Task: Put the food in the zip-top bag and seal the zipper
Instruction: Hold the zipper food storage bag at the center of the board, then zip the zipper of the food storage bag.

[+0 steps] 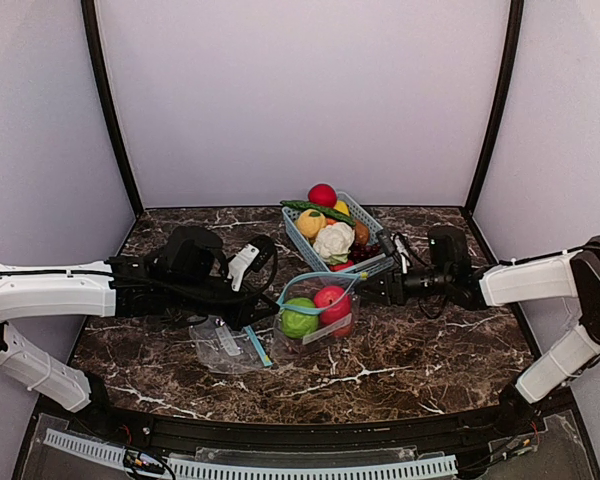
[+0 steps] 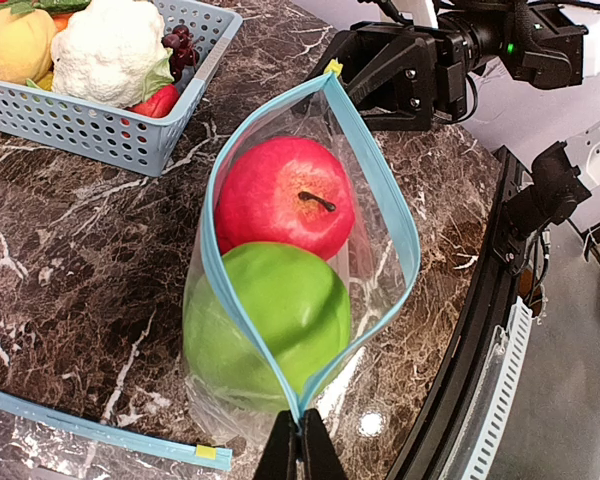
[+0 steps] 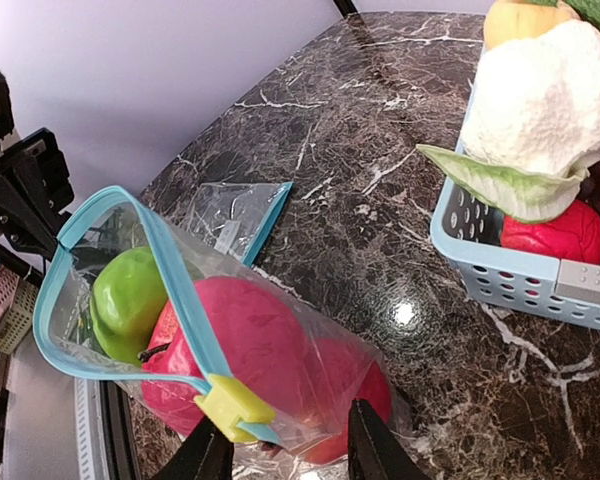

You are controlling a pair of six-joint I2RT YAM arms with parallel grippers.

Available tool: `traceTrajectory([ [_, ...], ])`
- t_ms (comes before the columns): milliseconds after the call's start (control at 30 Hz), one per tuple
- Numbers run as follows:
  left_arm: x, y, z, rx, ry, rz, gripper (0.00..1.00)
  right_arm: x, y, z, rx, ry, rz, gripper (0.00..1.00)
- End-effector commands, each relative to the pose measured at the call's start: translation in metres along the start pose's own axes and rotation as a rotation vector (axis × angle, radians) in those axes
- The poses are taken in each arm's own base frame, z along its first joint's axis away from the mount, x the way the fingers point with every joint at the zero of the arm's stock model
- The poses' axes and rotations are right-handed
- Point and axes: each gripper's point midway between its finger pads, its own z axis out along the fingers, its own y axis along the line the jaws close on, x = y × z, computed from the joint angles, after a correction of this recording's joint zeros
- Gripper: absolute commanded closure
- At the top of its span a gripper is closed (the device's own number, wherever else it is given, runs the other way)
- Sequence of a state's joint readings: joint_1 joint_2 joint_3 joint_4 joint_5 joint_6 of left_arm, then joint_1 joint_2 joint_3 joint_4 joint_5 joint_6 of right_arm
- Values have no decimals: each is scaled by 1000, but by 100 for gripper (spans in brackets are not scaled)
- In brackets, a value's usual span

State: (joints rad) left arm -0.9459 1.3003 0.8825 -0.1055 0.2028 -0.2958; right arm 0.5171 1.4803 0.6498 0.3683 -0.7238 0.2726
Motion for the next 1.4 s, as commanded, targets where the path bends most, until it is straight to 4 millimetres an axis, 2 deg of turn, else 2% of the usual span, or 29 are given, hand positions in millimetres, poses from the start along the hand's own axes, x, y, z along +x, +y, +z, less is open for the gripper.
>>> traceTrajectory([
  [0,2,1,-6,2,-3,-4,99,-13,8,1,-45,-29,-51,66],
  [233,5,5,-6,-23,11,-11,99,-15,14,-2,-66,-36,-65,99],
  [367,6,6,-9,-32,22,-6,99,-13,14,-1,-72,-32,-66,100],
  [433,5,9,-11,-54,35,1,90,-12,14,-1,-73,-30,-64,100],
  [467,-1,11,-14,-79,24,9,77,-12,14,-1,-73,-30,-64,100],
  [500,2,14,-15,-101,47,25,68,-11,15,-2,-76,-28,-64,100],
  [533,-8,17,-17,-134,34,40,49,-12,15,-2,-78,-28,-66,100],
  [567,-7,20,-19,-157,59,70,42,-11,17,-2,-82,-26,-68,100],
  [600,-20,22,-20,-183,49,91,31,-11,18,-3,-84,-23,-69,100],
  [633,-22,23,-21,-200,73,128,26,-11,18,-3,-84,-20,-69,100],
  [667,-38,21,-19,-209,60,149,21,-11,19,-3,-85,-18,-71,100],
  [700,-42,20,-19,-212,79,184,17,-11,20,-4,-85,-16,-73,100],
  [767,-80,9,-17,-201,37,232,13,-9,22,-4,-84,-9,-73,100],
  [800,-80,8,-4,-182,63,250,12,-10,22,-4,-81,-8,-74,100],
  [833,-96,-1,-4,-159,35,263,11,-9,23,-4,-79,-5,-75,100],
  [867,-93,-6,11,-114,65,270,10,-8,23,-4,-75,-3,-74,100],
  [900,-108,-15,11,-86,39,276,11,-8,23,-4,-71,-2,-73,100],
  [933,-104,-18,26,-51,67,274,12,-8,23,-3,-70,0,-74,100],
  [967,-116,-24,28,-35,43,280,15,-7,23,-3,-69,3,-72,100],
  [1000,-119,-32,51,13,50,285,20,-7,24,-2,-69,7,-75,100],
  [1033,-120,-36,60,37,52,286,22,-6,24,-1,-69,9,-75,100],
  [1133,-130,-49,75,97,15,292,29,-5,25,0,-70,15,-76,100],
  [1167,-127,-49,83,113,24,288,31,-5,25,0,-70,17,-74,100],
  [1200,-132,-52,85,123,8,288,36,-6,25,0,-70,16,-77,100],
  [1267,-131,-55,95,147,8,285,45,-7,26,0,-71,15,-79,100],
  [1367,-123,-52,113,164,33,270,50,-9,27,0,-71,14,-82,100],
])
